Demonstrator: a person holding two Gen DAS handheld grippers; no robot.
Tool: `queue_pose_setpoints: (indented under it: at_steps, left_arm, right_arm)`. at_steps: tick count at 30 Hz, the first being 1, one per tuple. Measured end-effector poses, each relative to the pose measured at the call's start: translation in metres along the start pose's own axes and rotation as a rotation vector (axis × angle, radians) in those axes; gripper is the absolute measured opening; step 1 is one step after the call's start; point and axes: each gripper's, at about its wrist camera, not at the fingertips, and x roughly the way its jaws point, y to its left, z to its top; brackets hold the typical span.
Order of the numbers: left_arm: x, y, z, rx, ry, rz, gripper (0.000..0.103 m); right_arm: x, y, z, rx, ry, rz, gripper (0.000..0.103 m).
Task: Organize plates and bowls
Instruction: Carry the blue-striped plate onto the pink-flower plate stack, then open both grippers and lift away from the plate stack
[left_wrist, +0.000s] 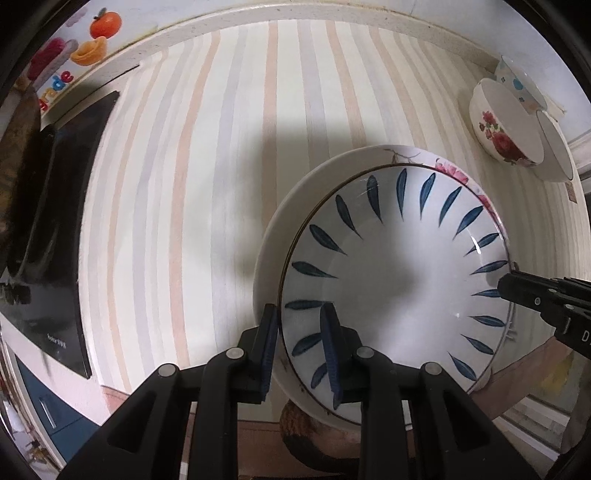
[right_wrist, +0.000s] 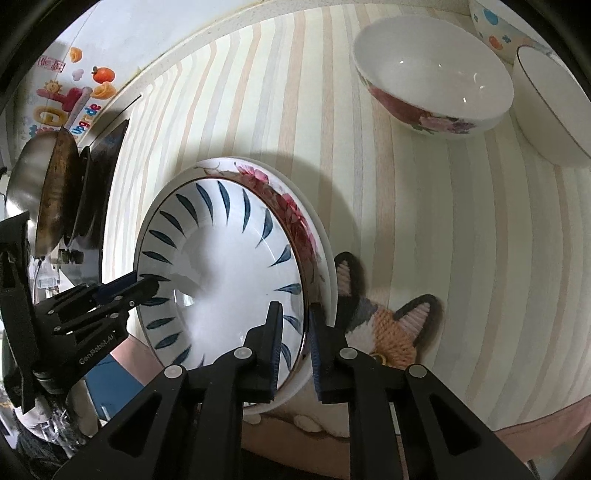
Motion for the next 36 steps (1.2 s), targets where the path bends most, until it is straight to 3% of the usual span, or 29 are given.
queue_pose_setpoints:
  at_steps: [11,15,23,32,36]
  left_arm:
    - [-0.084,-0.013,-0.039,-0.060,-0.118,-0.008,0.022]
    - [-0.119,-0.013,-0.051,-0.076,-0.167,-0.013,0.022]
    - [-0.176,-0.014,-0.082,-0.113,-0.254,-0.019,0.023]
    - [-0.202,-0.014,-0.102,-0.068,-0.290,-0.053,0.023]
    - [-0.197,-0.012,-0.103,-0.039,-0.275,-0.076,0.023]
  right_arm:
    - [-0.070,0.032,-0.027,-0.108,-0.099,-0.024,0.017]
    - [-0.104,0.045,-0.046,-0.147,-0.146,-0.032,0.028]
    - [-0.164,0.071,-0.086,-0.208,-0.221,-0.018,0.035]
    - [-0.198,0.087,-0.115,-0.215,-0.269,-0.035,0.039]
    - [-0.198,0.088,-0.117,-0.174,-0.269,-0.045,0.046]
